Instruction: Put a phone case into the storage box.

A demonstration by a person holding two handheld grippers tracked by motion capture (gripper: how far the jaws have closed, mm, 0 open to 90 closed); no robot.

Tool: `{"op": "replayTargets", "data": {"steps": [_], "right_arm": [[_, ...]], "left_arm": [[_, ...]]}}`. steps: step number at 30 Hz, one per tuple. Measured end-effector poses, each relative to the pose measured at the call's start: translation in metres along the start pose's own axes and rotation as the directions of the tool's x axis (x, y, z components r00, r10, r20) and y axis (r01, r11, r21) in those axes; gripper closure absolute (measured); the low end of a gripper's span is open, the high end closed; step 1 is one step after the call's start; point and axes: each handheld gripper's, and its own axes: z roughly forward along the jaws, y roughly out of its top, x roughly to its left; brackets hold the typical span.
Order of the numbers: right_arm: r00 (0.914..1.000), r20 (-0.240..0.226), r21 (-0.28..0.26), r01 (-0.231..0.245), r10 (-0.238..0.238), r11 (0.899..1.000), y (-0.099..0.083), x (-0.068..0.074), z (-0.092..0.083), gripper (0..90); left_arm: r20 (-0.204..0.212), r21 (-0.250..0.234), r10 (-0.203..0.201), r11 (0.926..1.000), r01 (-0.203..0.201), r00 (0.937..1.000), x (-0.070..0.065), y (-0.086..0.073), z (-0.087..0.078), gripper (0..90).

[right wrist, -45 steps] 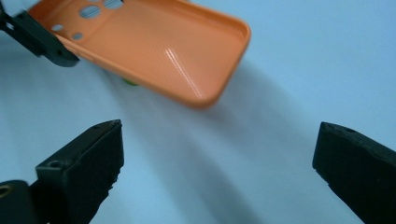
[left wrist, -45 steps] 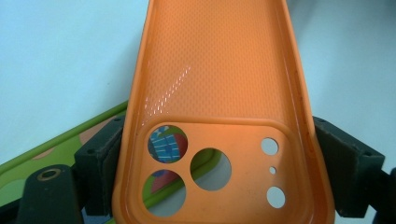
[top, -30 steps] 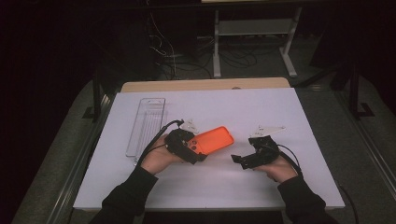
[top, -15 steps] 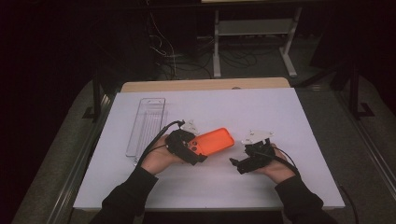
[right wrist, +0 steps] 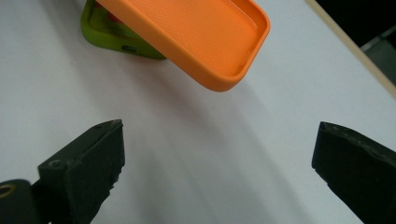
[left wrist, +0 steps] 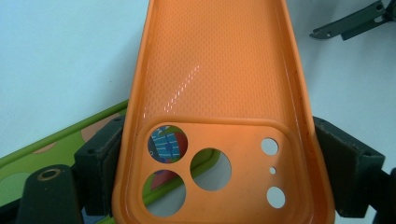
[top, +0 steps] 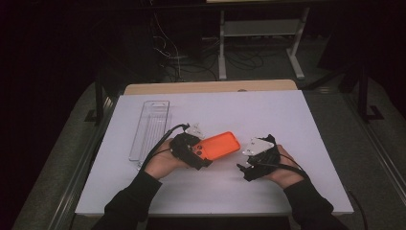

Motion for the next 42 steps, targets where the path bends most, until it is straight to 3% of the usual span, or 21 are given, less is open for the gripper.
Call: {"op": "replayTargets", "data": {"steps": [5, 15, 16, 18, 21, 25, 28, 29, 30, 31, 32, 34, 35, 40, 42], "right_arm": [[0.9960, 0.039, -0.006, 0.080, -0.080, 0.997, 0.001, 0.004, 0.000, 1.8], [0.9750, 0.114, -0.002, 0.192, -0.190, 0.981, 0.003, 0.009, -0.001, 1.8], [0.9665, 0.131, 0.005, 0.222, -0.221, 0.975, 0.003, 0.009, -0.001, 1.8], [0.9611, 0.137, 0.010, 0.241, -0.240, 0.971, 0.004, 0.011, -0.001, 1.8], [0.9424, 0.159, 0.022, 0.295, -0.294, 0.955, 0.005, 0.013, 0.001, 1.8], [0.9123, 0.196, 0.041, 0.359, -0.360, 0.932, 0.004, 0.017, 0.003, 1.8], [0.9057, 0.201, 0.038, 0.373, -0.373, 0.927, 0.004, 0.019, 0.004, 1.8], [0.8893, 0.209, 0.054, 0.405, -0.407, 0.913, 0.004, 0.018, 0.005, 1.8], [0.8817, 0.214, 0.057, 0.418, -0.420, 0.906, 0.004, 0.019, 0.005, 1.8], [0.8835, 0.222, 0.049, 0.412, -0.413, 0.910, 0.004, 0.020, 0.006, 1.8], [0.8687, 0.226, 0.063, 0.439, -0.441, 0.896, 0.005, 0.020, 0.005, 1.8], [0.8541, 0.234, 0.067, 0.462, -0.464, 0.884, 0.006, 0.021, 0.005, 1.8], [0.8543, 0.239, 0.061, 0.461, -0.462, 0.885, 0.006, 0.022, 0.006, 1.8], [0.8248, 0.267, 0.064, 0.501, -0.498, 0.863, 0.010, 0.026, 0.009, 2.0], [0.8213, 0.280, 0.059, 0.502, -0.497, 0.863, 0.011, 0.028, 0.011, 2.7]], "left_arm": [[-0.002, -0.002, -0.006, 1.0000, 0.006, 1.0000, 0.000, 0.000, 0.000, 15.5], [0.002, 0.006, -0.001, 1.0000, 0.001, 1.0000, 0.000, 0.000, 0.001, 15.5], [0.002, -0.005, -0.012, 0.9999, 0.012, 0.9999, -0.001, 0.000, 0.002, 15.5], [0.003, -0.005, -0.015, 0.9999, 0.015, 0.9999, -0.001, 0.000, 0.002, 15.5], [0.004, 0.000, -0.017, 0.9999, 0.017, 0.9998, -0.001, -0.001, 0.002, 15.5], [0.003, 0.000, -0.017, 0.9999, 0.017, 0.9999, -0.001, -0.001, 0.002, 15.5], [0.008, 0.004, -0.019, 0.9998, 0.019, 0.9998, 0.000, -0.001, 0.003, 15.5], [0.009, 0.000, -0.025, 0.9997, 0.025, 0.9996, -0.001, -0.001, 0.003, 15.5], [0.006, -0.007, -0.030, 0.9995, 0.030, 0.9995, -0.001, -0.001, 0.004, 15.5], [0.005, -0.014, -0.040, 0.9991, 0.040, 0.9992, -0.001, -0.001, 0.004, 15.5], [0.005, -0.009, -0.034, 0.9994, 0.034, 0.9994, -0.001, -0.001, 0.003, 15.5], [0.010, -0.015, -0.045, 0.9989, 0.045, 0.9989, -0.001, -0.001, 0.004, 15.5], [0.012, -0.006, -0.046, 0.9989, 0.046, 0.9989, 0.000, -0.001, 0.003, 15.5], [0.016, -0.007, -0.052, 0.9986, 0.052, 0.9985, 0.001, -0.001, 0.002, 15.5], [0.016, -0.008, -0.052, 0.9986, 0.052, 0.9985, 0.001, -0.001, 0.002, 15.5]]}}
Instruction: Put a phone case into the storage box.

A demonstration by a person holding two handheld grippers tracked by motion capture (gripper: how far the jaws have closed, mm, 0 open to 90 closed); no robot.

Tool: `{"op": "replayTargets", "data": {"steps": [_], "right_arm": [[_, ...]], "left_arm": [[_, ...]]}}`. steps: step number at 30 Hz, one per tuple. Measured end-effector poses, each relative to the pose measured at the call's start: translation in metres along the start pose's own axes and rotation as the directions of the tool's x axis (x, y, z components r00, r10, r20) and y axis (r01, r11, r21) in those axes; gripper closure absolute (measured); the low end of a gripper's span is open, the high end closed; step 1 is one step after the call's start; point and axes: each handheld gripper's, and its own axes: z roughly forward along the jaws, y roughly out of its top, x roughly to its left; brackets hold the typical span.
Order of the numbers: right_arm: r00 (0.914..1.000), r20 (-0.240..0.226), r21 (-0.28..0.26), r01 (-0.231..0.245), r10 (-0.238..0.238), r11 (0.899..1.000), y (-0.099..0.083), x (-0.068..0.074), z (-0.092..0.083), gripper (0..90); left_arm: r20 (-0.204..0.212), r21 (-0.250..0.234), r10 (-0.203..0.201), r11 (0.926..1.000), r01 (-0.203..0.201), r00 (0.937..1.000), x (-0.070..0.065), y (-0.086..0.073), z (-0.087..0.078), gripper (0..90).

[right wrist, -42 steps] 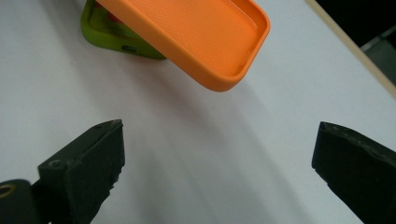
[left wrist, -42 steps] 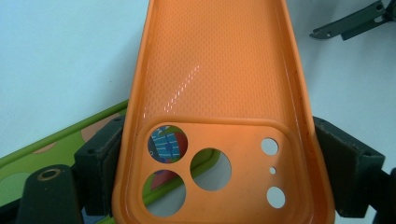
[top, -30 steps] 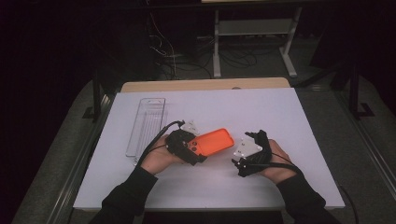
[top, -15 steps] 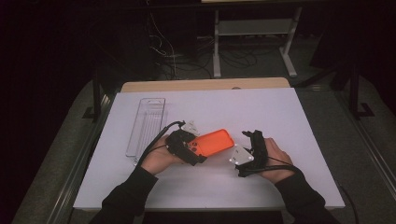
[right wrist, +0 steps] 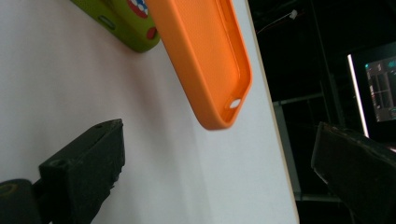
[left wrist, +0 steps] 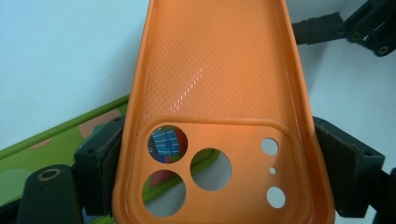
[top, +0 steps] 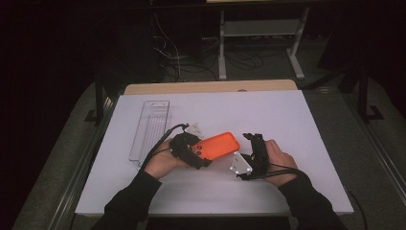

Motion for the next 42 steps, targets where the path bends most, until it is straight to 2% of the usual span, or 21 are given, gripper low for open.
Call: {"op": "replayTargets", "data": {"steps": [6, 7, 8, 11, 12, 16, 17, 19, 21, 23, 24, 27, 28, 30, 31, 32, 36, 38, 39, 40, 42], "right_arm": [[0.9993, 0.034, -0.022, 0.014, -0.013, 1.000, 0.006, 0.001, 0.002, 6.0], [0.9985, 0.038, -0.018, 0.040, -0.039, 0.999, 0.006, -0.001, 0.002, 6.4], [0.9987, 0.044, -0.024, 0.026, -0.025, 0.999, 0.007, 0.000, 0.003, 7.1], [0.9970, 0.067, -0.034, 0.043, -0.040, 0.998, 0.010, 0.000, 0.004, 10.2], [0.9962, 0.075, -0.038, 0.048, -0.045, 0.998, 0.012, 0.001, 0.004, 11.6], [0.9930, 0.098, -0.048, 0.071, -0.066, 0.996, 0.018, 0.004, 0.006, 14.5], [0.9922, 0.102, -0.047, 0.077, -0.072, 0.996, 0.019, 0.004, 0.007, 15.3], [0.9905, 0.108, -0.052, 0.091, -0.085, 0.995, 0.022, 0.004, 0.008, 18.2], [0.9884, 0.121, -0.057, 0.100, -0.093, 0.993, 0.024, 0.006, 0.008, 21.3], [0.9849, 0.138, -0.063, 0.114, -0.105, 0.991, 0.027, 0.008, 0.008, 23.7], [0.9838, 0.140, -0.063, 0.122, -0.112, 0.991, 0.028, 0.008, 0.007, 24.8], [0.9778, 0.165, -0.064, 0.142, -0.129, 0.988, 0.030, 0.011, 0.008, 28.2], [0.9762, 0.170, -0.063, 0.147, -0.135, 0.987, 0.031, 0.012, 0.009, 29.1], [0.9623, 0.174, -0.058, 0.222, -0.209, 0.973, 0.031, 0.012, 0.011, 32.3], [0.9596, 0.173, -0.056, 0.234, -0.222, 0.971, 0.031, 0.013, 0.011, 34.1], [0.9607, 0.197, -0.071, 0.213, -0.196, 0.974, 0.032, 0.016, 0.012, 35.4], [0.9453, 0.217, -0.056, 0.261, -0.244, 0.964, 0.033, 0.021, 0.012, 39.6], [0.9425, 0.214, -0.054, 0.274, -0.257, 0.960, 0.034, 0.023, 0.012, 42.1], [0.9409, 0.214, -0.056, 0.280, -0.262, 0.958, 0.034, 0.024, 0.012, 43.9], [0.9393, 0.214, -0.056, 0.286, -0.268, 0.957, 0.034, 0.025, 0.012, 45.4], [0.9311, 0.228, -0.049, 0.303, -0.284, 0.952, 0.034, 0.026, 0.013, 48.7]], "left_arm": [[0.005, 0.002, 0.005, 1.0000, -0.005, 1.0000, 0.002, 0.001, -0.001, 15.5], [0.006, 0.005, 0.009, 0.9999, -0.009, 0.9999, 0.002, 0.001, -0.002, 15.5], [0.008, -0.011, -0.010, 0.9999, 0.010, 0.9999, 0.001, 0.001, -0.001, 15.5], [0.011, -0.013, -0.008, 0.9999, 0.008, 0.9999, 0.002, 0.001, -0.003, 15.5], [0.009, -0.026, -0.022, 0.9994, 0.022, 0.9997, 0.001, 0.001, -0.002, 15.5], [0.007, -0.025, -0.022, 0.9994, 0.022, 0.9997, 0.001, 0.002, -0.004, 15.5], [0.006, -0.015, -0.010, 0.9998, 0.010, 0.9999, 0.002, 0.002, -0.005, 15.5], [0.004, -0.026, -0.016, 0.9995, 0.016, 0.9999, 0.002, 0.003, -0.005, 15.5], [0.000, -0.008, 0.010, 0.9999, -0.010, 0.9999, 0.004, 0.003, -0.007, 15.5], [-0.003, -0.025, -0.008, 0.9997, 0.008, 1.0000, 0.003, 0.003, -0.007, 15.5], [-0.002, -0.011, -0.002, 0.9999, 0.002, 1.0000, 0.004, 0.003, -0.008, 15.5], [-0.001, -0.015, -0.007, 0.9999, 0.007, 1.0000, 0.005, 0.003, -0.009, 15.5], [-0.002, -0.029, -0.021, 0.9993, 0.021, 0.9998, 0.004, 0.003, -0.009, 15.5], [-0.003, -0.026, -0.017, 0.9995, 0.017, 0.9998, 0.004, 0.004, -0.010, 15.5], [-0.005, -0.030, -0.021, 0.9993, 0.021, 0.9998, 0.004, 0.004, -0.010, 15.5], [-0.007, -0.029, -0.019, 0.9994, 0.018, 0.9998, 0.004, 0.004, -0.010, 15.5], [-0.004, -0.026, -0.022, 0.9994, 0.021, 0.9998, 0.004, 0.004, -0.009, 15.5], [-0.004, -0.027, -0.022, 0.9994, 0.022, 0.9998, 0.003, 0.004, -0.009, 15.5], [-0.005, -0.011, 0.001, 0.9999, -0.001, 1.0000, 0.005, 0.004, -0.010, 15.5], [-0.004, -0.015, -0.006, 0.9999, 0.006, 1.0000, 0.005, 0.004, -0.010, 15.5], [-0.002, -0.015, -0.007, 0.9999, 0.007, 1.0000, 0.004, 0.004, -0.010, 15.5]]}}
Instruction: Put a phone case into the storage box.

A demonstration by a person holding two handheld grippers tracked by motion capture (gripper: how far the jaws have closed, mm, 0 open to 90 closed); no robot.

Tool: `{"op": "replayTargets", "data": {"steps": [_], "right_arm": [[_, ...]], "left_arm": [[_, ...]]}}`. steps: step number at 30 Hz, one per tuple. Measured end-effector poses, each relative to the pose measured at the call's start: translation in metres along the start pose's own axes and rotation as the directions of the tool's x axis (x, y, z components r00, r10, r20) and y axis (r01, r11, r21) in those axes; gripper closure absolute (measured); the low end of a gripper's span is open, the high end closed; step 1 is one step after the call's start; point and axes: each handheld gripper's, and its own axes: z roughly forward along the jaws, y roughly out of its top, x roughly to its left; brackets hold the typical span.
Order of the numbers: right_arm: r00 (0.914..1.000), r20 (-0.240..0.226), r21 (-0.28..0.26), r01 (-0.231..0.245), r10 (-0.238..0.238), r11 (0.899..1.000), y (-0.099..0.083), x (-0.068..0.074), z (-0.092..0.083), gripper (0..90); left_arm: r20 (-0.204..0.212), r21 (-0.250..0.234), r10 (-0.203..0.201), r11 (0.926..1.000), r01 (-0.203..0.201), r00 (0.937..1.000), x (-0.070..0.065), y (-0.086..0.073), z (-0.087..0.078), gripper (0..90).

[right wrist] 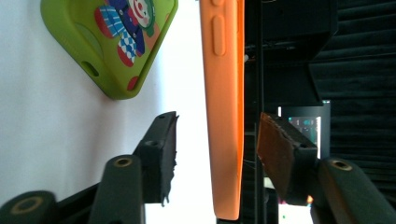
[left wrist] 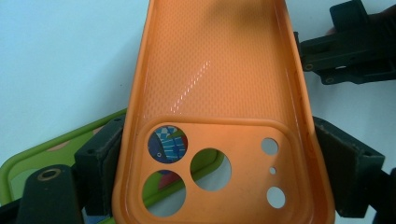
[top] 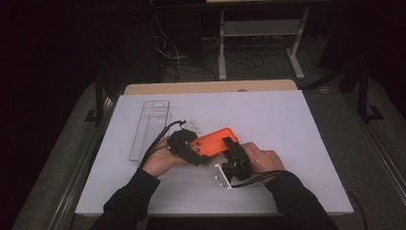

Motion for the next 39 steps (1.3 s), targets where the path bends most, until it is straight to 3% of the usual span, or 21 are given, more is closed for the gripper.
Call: {"op": "replayTargets", "data": {"steps": [3, 5, 11, 12, 14, 15, 19, 30, 32, 36, 37, 39], "right_arm": [[0.9997, 0.021, 0.009, 0.014, -0.014, 1.000, -0.001, 0.002, 0.001, 52.8], [0.9991, 0.035, 0.005, 0.024, -0.024, 1.000, -0.001, 0.002, 0.002, 56.0], [0.9988, 0.023, 0.016, 0.042, -0.042, 0.999, 0.000, 0.003, 0.001, 68.6], [0.9986, 0.026, 0.017, 0.045, -0.046, 0.999, 0.000, 0.004, 0.001, 70.3], [0.9983, 0.028, 0.013, 0.050, -0.050, 0.999, 0.001, 0.004, 0.001, 71.0], [0.9980, 0.030, 0.012, 0.055, -0.055, 0.998, 0.001, 0.005, 0.000, 71.5], [0.9974, 0.033, 0.008, 0.064, -0.064, 0.998, 0.003, 0.007, 0.000, 77.2], [0.9962, 0.046, 0.008, 0.074, -0.075, 0.997, 0.004, 0.006, -0.001, 77.9], [0.9959, 0.049, 0.010, 0.076, -0.076, 0.997, 0.003, 0.006, -0.002, 77.9], [0.9971, 0.039, 0.023, 0.065, -0.066, 0.998, 0.001, 0.007, -0.001, 77.9], [0.9970, 0.035, 0.028, 0.067, -0.068, 0.997, 0.001, 0.006, 0.000, 77.9], [0.9982, 0.031, 0.034, 0.051, -0.052, 0.998, -0.001, 0.006, 0.000, 77.9]], "left_arm": [[0.001, -0.012, -0.005, 0.9999, 0.005, 1.0000, -0.001, 0.000, 0.001, 15.5], [0.000, 0.006, 0.016, 0.9999, -0.016, 0.9999, 0.000, 0.000, 0.000, 15.5], [0.002, 0.004, 0.014, 0.9999, -0.014, 0.9999, 0.000, 0.000, 0.001, 15.5], [0.003, -0.012, -0.006, 0.9999, 0.006, 1.0000, -0.002, 0.000, 0.002, 15.5], [0.007, -0.010, -0.005, 0.9999, 0.005, 1.0000, -0.002, 0.000, 0.002, 15.5], [0.007, 0.008, 0.014, 0.9999, -0.014, 0.9999, -0.001, 0.000, 0.001, 15.5], [0.008, 0.005, 0.012, 0.9999, -0.012, 0.9999, -0.002, 0.000, 0.001, 15.4], [0.001, -0.016, 0.019, 0.9997, -0.019, 0.9998, -0.003, 0.000, 0.001, 14.2], [-0.017, -0.016, 0.035, 0.9993, -0.035, 0.9993, -0.002, 0.000, -0.001, 11.8], [-0.007, -0.049, 0.004, 0.9988, -0.004, 1.0000, -0.001, -0.001, -0.005, 3.2], [-0.009, -0.033, 0.023, 0.9992, -0.023, 0.9997, 0.001, -0.001, -0.007, 2.3], [-0.004, -0.041, 0.016, 0.9990, -0.016, 0.9999, 0.003, -0.002, -0.010, 1.3]]}}
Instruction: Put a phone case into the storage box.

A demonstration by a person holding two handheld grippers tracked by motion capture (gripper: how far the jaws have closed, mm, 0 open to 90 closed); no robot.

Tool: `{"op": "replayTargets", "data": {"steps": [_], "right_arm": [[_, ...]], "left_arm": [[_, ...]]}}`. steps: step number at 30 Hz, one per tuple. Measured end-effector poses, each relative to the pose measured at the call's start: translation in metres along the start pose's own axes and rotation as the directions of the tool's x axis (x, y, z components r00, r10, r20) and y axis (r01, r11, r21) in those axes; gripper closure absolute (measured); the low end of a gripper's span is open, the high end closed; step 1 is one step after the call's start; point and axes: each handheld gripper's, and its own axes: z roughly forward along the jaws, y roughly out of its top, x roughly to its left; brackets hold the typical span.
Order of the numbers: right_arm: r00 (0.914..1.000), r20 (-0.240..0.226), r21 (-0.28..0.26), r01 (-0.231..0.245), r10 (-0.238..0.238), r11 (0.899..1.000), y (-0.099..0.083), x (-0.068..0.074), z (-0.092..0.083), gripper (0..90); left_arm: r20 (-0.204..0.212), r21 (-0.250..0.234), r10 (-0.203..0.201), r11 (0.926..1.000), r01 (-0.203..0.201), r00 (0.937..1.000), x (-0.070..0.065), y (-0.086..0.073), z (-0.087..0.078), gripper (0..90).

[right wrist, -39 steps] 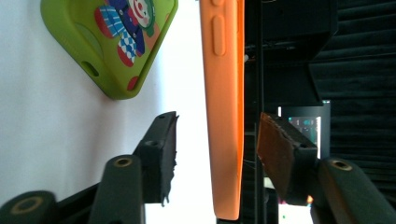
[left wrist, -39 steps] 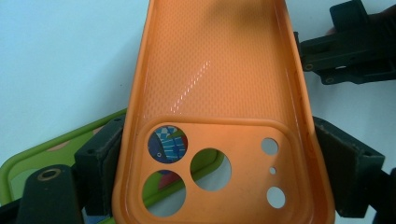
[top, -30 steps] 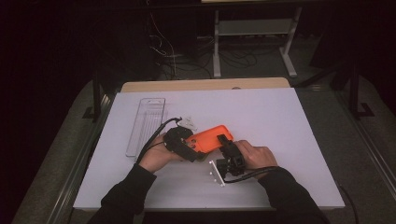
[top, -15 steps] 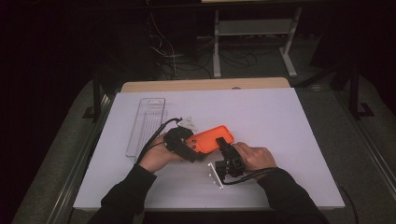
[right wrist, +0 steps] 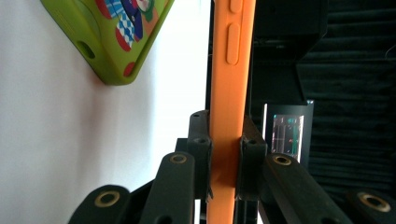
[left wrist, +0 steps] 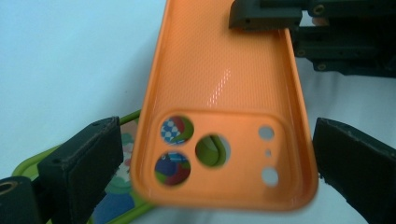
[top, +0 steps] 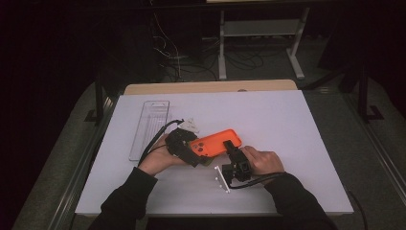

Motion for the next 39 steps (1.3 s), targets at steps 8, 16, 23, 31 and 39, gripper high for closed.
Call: {"op": "replayTargets", "data": {"steps": [8, 16, 23, 31, 39], "right_arm": [[0.9982, -0.008, 0.035, -0.060, 0.060, 0.998, -0.011, -0.005, 0.002, 77.8], [0.9909, -0.033, 0.062, -0.128, 0.131, 0.990, -0.021, -0.008, 0.003, 77.8], [0.9783, -0.041, 0.077, -0.200, 0.203, 0.977, -0.027, -0.016, 0.004, 77.8], [0.9507, -0.092, 0.083, -0.289, 0.296, 0.954, -0.030, -0.023, 0.003, 77.7], [0.8776, -0.138, 0.091, -0.450, 0.459, 0.888, -0.032, -0.030, 0.002, 77.8]], "left_arm": [[0.000, -0.021, -0.016, 0.9997, 0.016, 0.9999, 0.005, -0.003, -0.005, 0.7], [0.001, 0.001, 0.009, 1.0000, -0.009, 1.0000, 0.005, -0.004, -0.004, 0.7], [0.006, 0.006, 0.019, 0.9998, -0.019, 0.9998, 0.005, -0.004, -0.003, 0.7], [-0.003, 0.000, -0.003, 1.0000, 0.003, 1.0000, 0.004, -0.005, -0.001, 0.7], [-0.016, -0.016, 0.008, 0.9998, -0.009, 0.9998, 0.005, -0.005, -0.002, 0.7]]}}
